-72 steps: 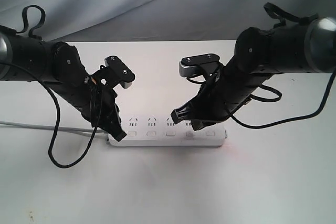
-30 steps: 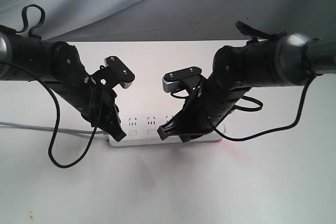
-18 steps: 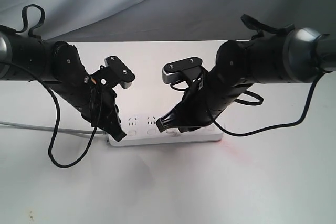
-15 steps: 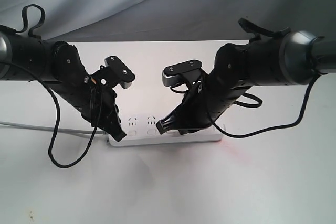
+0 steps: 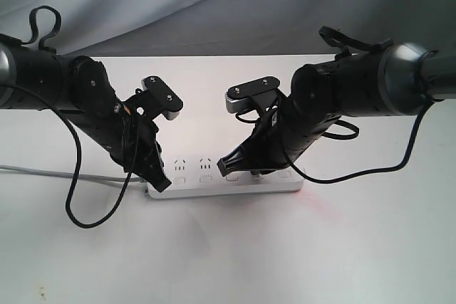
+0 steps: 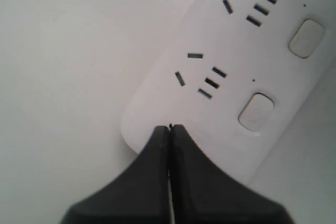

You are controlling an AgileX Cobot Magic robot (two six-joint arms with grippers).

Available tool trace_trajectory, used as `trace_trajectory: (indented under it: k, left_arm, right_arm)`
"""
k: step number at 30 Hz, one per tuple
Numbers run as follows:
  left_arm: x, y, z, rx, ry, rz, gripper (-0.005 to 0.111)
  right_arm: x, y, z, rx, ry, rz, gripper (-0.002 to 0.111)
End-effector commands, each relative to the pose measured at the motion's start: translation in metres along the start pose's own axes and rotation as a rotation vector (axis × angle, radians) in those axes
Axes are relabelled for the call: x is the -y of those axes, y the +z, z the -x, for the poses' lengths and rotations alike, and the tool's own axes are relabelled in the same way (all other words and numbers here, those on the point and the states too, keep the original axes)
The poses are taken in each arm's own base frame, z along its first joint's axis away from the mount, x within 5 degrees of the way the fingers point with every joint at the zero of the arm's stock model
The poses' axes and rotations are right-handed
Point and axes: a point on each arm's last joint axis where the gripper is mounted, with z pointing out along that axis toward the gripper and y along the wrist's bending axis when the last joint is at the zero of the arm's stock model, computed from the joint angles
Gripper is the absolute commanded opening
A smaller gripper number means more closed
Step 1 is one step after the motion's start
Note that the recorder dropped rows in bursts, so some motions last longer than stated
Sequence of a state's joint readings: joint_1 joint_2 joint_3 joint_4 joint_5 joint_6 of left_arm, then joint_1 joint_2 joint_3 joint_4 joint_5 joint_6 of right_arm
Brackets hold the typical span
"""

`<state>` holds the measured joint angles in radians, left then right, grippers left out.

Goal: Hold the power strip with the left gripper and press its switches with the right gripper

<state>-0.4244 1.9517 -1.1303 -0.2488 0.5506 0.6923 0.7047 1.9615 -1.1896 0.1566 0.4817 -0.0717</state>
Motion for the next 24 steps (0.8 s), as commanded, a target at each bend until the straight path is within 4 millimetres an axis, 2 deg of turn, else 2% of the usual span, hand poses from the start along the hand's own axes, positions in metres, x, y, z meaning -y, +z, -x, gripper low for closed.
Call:
trace_trajectory:
  k: [1, 24]
  left_arm:
    - [0.0039, 0.0077, -0.0051, -0.044, 0.007, -0.024, 0.0]
    - [0.0041, 0.0077, -0.0053, -0.046, 0.007, -0.025, 0.0]
  right_arm:
    - [0.0037, -0.0004, 0.0, -0.001, -0.009, -0.014, 0.0]
    - [0.0049, -0.0004, -0.0014, -0.017, -0.034, -0.026, 0.0]
